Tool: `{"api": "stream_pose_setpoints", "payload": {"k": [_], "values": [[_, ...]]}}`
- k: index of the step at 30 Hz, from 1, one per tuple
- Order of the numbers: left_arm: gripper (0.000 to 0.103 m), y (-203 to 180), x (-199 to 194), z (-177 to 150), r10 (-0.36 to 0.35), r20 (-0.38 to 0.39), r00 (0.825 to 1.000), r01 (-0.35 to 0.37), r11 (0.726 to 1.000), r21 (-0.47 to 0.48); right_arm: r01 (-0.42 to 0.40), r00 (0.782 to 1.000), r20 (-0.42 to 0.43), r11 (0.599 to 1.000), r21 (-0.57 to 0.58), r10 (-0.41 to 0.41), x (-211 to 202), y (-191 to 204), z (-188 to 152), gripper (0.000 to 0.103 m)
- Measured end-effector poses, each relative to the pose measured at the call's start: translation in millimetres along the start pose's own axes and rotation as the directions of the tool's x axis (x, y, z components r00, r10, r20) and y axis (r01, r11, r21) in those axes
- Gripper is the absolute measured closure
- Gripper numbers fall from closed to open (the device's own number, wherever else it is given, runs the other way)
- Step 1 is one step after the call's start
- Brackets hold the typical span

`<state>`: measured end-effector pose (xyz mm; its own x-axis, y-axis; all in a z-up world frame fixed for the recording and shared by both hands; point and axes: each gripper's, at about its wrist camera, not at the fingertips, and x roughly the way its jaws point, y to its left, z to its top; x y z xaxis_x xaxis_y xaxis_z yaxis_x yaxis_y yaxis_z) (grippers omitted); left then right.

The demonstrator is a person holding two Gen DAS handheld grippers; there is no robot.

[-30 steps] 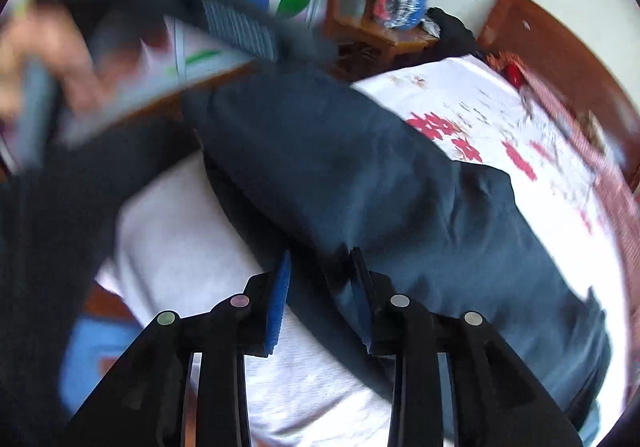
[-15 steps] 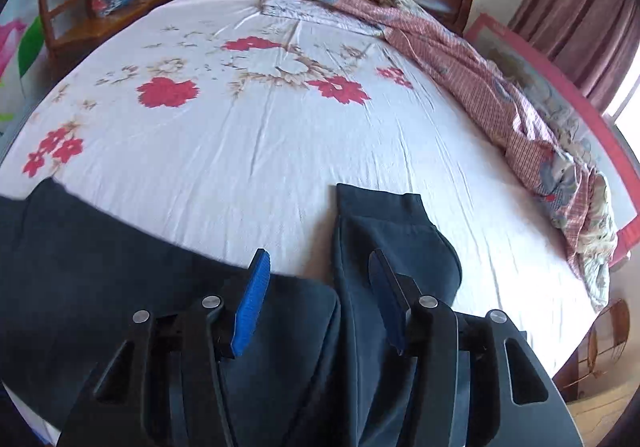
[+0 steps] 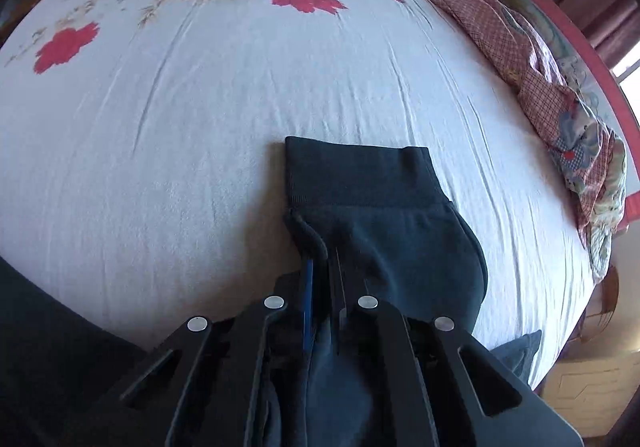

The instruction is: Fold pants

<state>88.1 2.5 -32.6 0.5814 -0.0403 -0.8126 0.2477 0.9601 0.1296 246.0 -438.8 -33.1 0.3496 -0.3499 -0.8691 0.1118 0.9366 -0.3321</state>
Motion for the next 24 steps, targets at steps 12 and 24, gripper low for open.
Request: {"api": "stream_pose_setpoints", "payload": {"k": [12,24], "values": [[0.002,-0.4,-1.5,1.6,-0.008,0.01,1.0,0.008,0.999,0.052,-0.181,0.949,0.316,0.823,0.539,0.001,-127.5,-200.8,-107.2,0.098],[0.002,7.7,4.7,6.7,-0.11,-0.026,0.994,0.112,0.989,0.101,-0.282,0.959,0.251,0.4,0.872,0.131,8.7,-259.2,-295.8,0.098]]}}
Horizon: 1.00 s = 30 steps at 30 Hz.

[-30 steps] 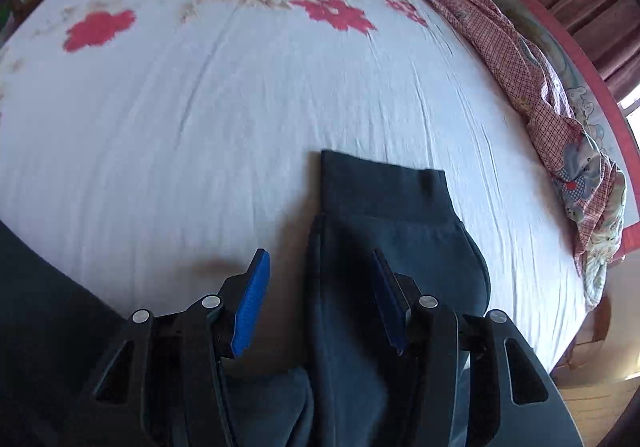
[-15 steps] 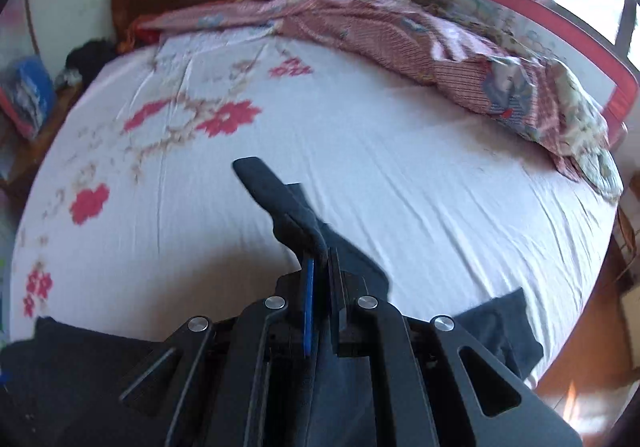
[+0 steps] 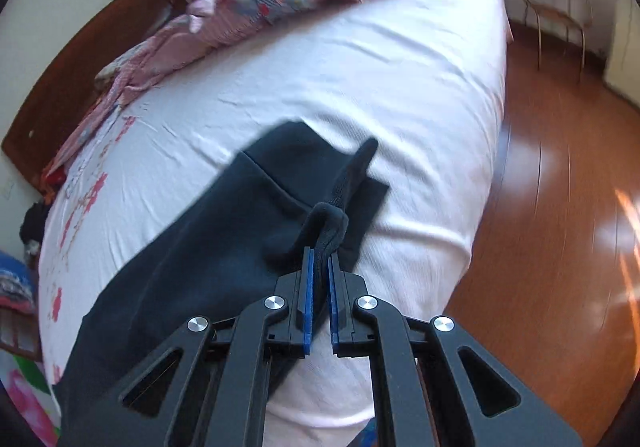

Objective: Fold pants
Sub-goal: 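Lay the cuff onto the folded pants and open the right tool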

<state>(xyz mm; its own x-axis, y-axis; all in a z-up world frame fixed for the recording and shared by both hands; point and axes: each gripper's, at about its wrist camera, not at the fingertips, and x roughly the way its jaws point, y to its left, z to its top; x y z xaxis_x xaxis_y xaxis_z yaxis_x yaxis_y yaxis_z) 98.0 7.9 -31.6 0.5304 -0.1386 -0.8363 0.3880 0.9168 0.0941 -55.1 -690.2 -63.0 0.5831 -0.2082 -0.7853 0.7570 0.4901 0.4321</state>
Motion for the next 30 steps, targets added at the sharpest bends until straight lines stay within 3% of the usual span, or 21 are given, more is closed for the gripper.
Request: {"api": "stream_pose_setpoints", "payload": {"k": [1,3,5,9,11,13,17,18,19,20,21,25,26,30], "values": [[0.002,0.1,-0.2,0.6,-0.001,-0.005,1.0,0.001,1.0,0.0,-0.028,1.0,0.011,0.997,0.072,0.027,0.3,-12.1,-3.3,0.089],[0.002,-0.3,-0.1,1.4,0.001,-0.011,1.0,-0.001,1.0,0.0,-0.072,0.997,0.025,0.984,0.163,0.069,-2.9,-24.5,-6.5,0.086],[0.002,-2.2,0.2,2.1,0.01,-0.015,1.0,-0.01,1.0,0.006,-0.098,0.995,0.037,0.974,0.205,0.092,-6.0,-30.9,-5.5,0.072],[0.002,-6.1,-2.0,3.6,0.039,-0.017,0.999,-0.039,0.999,0.009,-0.192,0.98,0.092,0.949,0.249,0.175,-7.9,-44.8,3.9,0.072],[0.002,-7.7,-4.5,4.5,0.056,-0.013,0.998,-0.056,0.998,0.007,-0.288,0.958,0.089,0.922,0.26,0.274,1.6,-46.4,9.6,0.072],[0.002,-9.9,-7.1,4.1,0.078,-0.019,0.997,-0.078,0.997,0.01,-0.319,0.948,0.094,0.915,0.247,0.305,5.7,-40.2,15.0,0.072],[0.002,-12.4,-12.5,2.9,0.105,-0.019,0.994,-0.105,0.994,0.021,-0.22,0.974,0.078,0.971,0.096,0.213,9.3,-10.6,28.7,0.071],[0.002,-12.3,-12.7,2.3,0.108,-0.02,0.994,-0.108,0.994,0.021,-0.145,0.987,0.078,0.989,0.026,0.143,9.4,-2.1,31.6,0.071],[0.002,-11.8,-12.7,1.9,0.109,-0.021,0.994,-0.108,0.994,0.018,-0.068,0.993,0.095,0.997,-0.04,0.071,8.5,7.8,34.3,0.075],[0.002,-11.4,-12.0,1.5,0.108,-0.024,0.994,-0.108,0.994,0.012,-0.044,0.991,0.122,0.994,-0.096,0.055,4.5,17.2,37.4,0.087],[0.002,-10.9,-11.1,1.4,0.109,-0.029,0.994,-0.108,0.994,0.011,-0.04,0.989,0.137,0.994,-0.105,0.054,0.7,20.4,40.6,0.09],[0.002,-12.1,-9.8,1.7,0.122,-0.033,0.992,-0.121,0.993,0.008,-0.105,0.993,0.054,0.992,0.067,0.102,13.6,-8.3,43.5,0.088],[0.002,-12.5,-10.4,1.8,0.125,-0.032,0.992,-0.125,0.992,0.007,-0.155,0.987,0.052,0.981,0.112,0.15,14.5,-19.0,41.7,0.079],[0.002,-12.4,-12.9,3.4,0.131,-0.023,0.991,-0.131,0.991,0.0,-0.286,0.958,0.066,0.938,0.198,0.278,15.0,-36.2,34.1,0.063]]}}
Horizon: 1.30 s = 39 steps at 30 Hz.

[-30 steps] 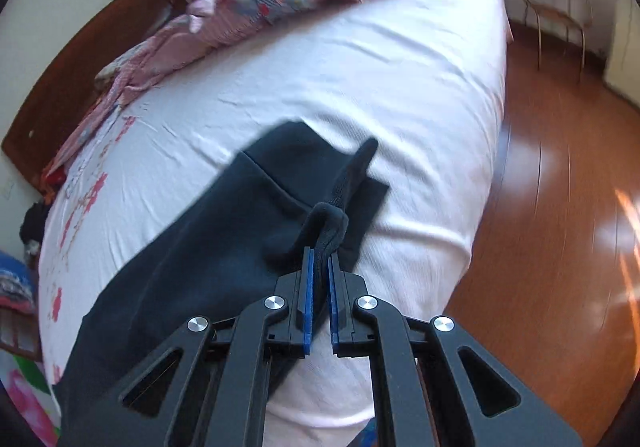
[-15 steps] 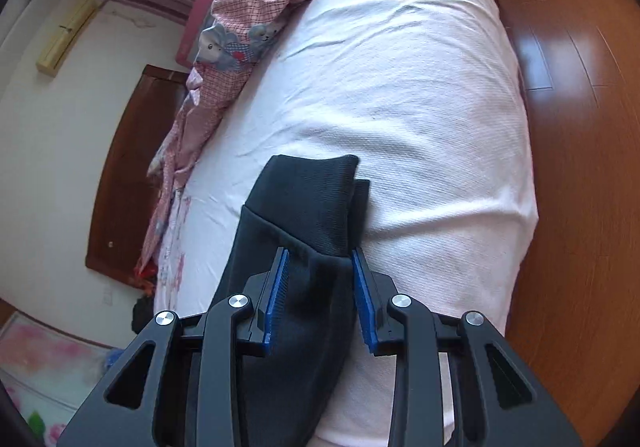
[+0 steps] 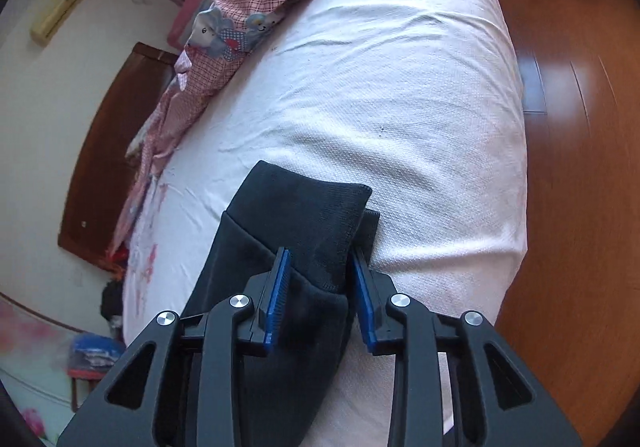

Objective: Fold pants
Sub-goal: 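Lay the cuff onto the folded pants and open the right tool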

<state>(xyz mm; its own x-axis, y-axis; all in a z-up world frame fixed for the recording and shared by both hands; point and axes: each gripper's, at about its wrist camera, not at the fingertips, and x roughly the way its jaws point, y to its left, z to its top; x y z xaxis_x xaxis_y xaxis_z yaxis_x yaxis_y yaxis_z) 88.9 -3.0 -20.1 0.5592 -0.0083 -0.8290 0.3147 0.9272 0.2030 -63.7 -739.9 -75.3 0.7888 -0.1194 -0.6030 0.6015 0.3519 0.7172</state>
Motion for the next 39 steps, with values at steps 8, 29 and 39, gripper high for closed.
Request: {"api": "stream_pose_setpoints", "payload": {"k": [8,29,39], "values": [[0.002,-2.7,-21.9,5.4,0.008,0.034,0.999,-0.007,0.999,-0.038,0.033,0.999,-0.038,0.997,-0.07,-0.036,5.7,19.3,-0.2,0.091],[0.002,39.0,-80.2,-3.9,-0.033,0.159,0.987,0.073,0.965,-0.251,0.202,0.977,-0.035,0.968,-0.151,-0.209,-11.0,41.0,-4.4,0.078],[0.002,-0.8,-91.9,13.2,-0.088,0.182,0.979,0.119,0.978,-0.173,0.071,0.997,-0.031,0.995,-0.068,-0.074,-8.0,6.4,-6.9,0.061]]}}
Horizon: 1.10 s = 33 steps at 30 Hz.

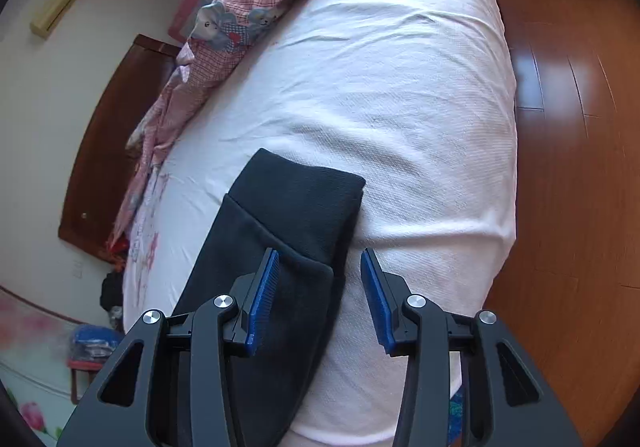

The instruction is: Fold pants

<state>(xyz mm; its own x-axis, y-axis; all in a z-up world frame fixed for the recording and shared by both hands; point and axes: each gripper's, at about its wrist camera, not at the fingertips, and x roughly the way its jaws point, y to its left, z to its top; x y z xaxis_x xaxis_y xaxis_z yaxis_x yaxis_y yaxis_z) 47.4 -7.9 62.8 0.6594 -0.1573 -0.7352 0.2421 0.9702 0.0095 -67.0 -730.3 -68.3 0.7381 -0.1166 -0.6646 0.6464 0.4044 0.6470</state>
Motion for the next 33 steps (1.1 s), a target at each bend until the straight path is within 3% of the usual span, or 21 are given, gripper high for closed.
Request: {"api": "stream_pose_setpoints", "payload": {"k": [6,7,8,10,16,20,24,30,33], "values": [[0.002,-39.5,0.3,-1.3,-0.071,-0.028,0.997,0.072,0.997,0.032,0.008,1.0,0.015,1.0,0.03,-0.009,8.5,4.4,1.7,0.057],[0.002,-44.2,0.4,-2.7,-0.084,-0.031,0.996,0.085,0.996,0.032,0.03,0.999,0.016,1.0,0.004,-0.03,8.1,7.1,0.8,0.06],[0.002,-48.9,1.2,-4.4,-0.097,-0.039,0.995,0.098,0.995,0.032,0.059,0.998,0.009,0.998,-0.025,-0.059,8.2,10.4,0.5,0.077],[0.002,-58.1,3.7,-9.4,-0.115,-0.059,0.992,0.118,0.992,0.038,0.048,0.999,0.01,0.998,-0.051,-0.047,4.8,14.2,1.0,0.087],[0.002,-73.5,6.9,-18.4,-0.147,-0.093,0.985,0.154,0.986,0.066,0.068,0.997,0.053,0.98,-0.187,-0.059,-15.9,54.4,4.1,0.091],[0.002,-65.0,0.8,-15.9,-0.145,-0.071,0.987,0.148,0.988,0.039,0.093,0.994,0.088,0.937,-0.337,-0.067,-31.0,101.2,-2.5,0.091],[0.002,-46.4,-5.1,-11.5,-0.13,-0.04,0.991,0.129,0.992,-0.011,0.099,0.993,0.111,0.84,-0.533,-0.046,-47.5,162.5,-33.2,0.091],[0.002,-14.4,-12.5,-9.1,-0.092,0.002,0.996,0.091,0.992,-0.086,0.034,0.994,0.089,0.615,-0.788,0.059,-76.7,247.3,-134.8,0.091],[0.002,-0.1,-15.6,-10.3,-0.078,0.019,0.997,0.08,0.99,-0.12,0.001,0.995,0.049,0.476,-0.879,0.089,-82.8,272.7,-203.4,0.091]]}}
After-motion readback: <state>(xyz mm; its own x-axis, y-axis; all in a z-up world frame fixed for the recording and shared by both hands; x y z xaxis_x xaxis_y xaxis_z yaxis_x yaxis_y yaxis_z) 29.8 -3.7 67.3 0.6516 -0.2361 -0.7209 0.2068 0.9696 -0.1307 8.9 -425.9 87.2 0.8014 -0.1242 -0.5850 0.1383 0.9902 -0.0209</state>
